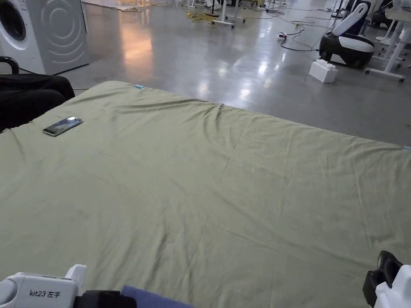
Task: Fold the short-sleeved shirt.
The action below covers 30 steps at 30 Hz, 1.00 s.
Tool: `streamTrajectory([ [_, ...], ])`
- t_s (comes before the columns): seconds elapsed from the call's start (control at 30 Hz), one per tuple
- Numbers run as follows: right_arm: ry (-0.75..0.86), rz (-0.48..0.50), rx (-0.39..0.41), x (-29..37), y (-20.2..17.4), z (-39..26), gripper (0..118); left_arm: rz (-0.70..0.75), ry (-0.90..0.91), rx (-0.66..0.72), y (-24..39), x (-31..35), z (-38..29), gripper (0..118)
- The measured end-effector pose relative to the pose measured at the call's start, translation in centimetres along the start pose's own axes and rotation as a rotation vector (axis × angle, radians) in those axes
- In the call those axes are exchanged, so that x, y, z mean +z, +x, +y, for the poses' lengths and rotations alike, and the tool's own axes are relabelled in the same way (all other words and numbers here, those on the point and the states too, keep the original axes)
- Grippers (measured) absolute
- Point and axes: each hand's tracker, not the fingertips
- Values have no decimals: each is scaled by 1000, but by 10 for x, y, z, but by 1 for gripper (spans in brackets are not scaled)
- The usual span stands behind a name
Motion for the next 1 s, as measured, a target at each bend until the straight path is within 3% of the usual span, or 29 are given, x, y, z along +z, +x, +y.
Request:
streamTrajectory([
  [0.13,-13,-1,-3,0,-2,-2,1,-83,-40,12,-3,-20,-4,71],
  [0.23,-22,0,-6,2,-3,-3,1,-87,-32,46,-2,-27,-5,62],
  [0.27,-22,-1,-3,2,-3,-4,1,-82,-36,42,1,-28,-6,55],
  [0.37,-25,2,5,1,-5,-6,1,19,-85,-11,12,-37,-10,19],
  [0.53,-25,13,18,1,-7,-3,1,132,-69,-112,30,-32,-8,13],
  [0.83,-18,12,30,-3,0,-2,1,181,-43,-171,80,-1,8,10],
  [1.0,-20,10,21,-5,5,-4,1,309,18,-217,97,35,31,10],
])
